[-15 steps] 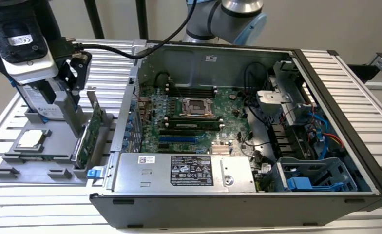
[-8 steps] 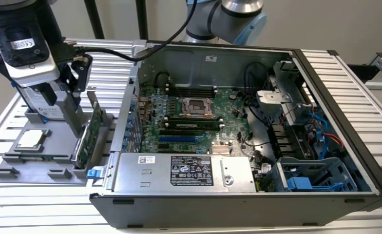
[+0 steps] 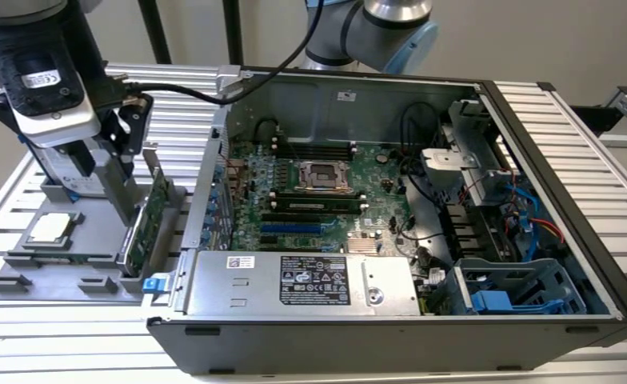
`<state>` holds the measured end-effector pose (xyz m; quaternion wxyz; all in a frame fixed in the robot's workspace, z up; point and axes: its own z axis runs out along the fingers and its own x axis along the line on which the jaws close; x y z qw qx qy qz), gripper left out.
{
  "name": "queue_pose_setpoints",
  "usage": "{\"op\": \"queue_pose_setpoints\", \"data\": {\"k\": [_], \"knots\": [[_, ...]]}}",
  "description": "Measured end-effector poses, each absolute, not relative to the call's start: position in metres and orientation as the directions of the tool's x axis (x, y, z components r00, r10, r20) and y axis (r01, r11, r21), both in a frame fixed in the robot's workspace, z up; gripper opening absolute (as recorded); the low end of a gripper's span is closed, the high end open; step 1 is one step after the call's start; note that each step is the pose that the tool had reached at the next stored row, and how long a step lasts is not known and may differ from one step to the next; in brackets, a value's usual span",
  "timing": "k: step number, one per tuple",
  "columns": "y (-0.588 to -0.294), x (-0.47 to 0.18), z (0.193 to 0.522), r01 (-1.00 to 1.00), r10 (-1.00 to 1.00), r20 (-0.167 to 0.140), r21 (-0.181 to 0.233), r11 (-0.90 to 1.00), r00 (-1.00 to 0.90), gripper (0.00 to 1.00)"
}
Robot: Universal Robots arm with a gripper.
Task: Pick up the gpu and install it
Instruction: 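Pick up the gpu and move the gpu toward the slot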
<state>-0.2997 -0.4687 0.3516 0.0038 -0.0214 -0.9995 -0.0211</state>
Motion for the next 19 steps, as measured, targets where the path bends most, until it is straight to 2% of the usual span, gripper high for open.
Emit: {"op": "queue_pose_setpoints", "data": {"k": [19], "knots": [[-0.469, -0.300, 0.339, 0.043, 0.043, 0.009, 0.042, 0.998, -0.999, 1.00]]}}
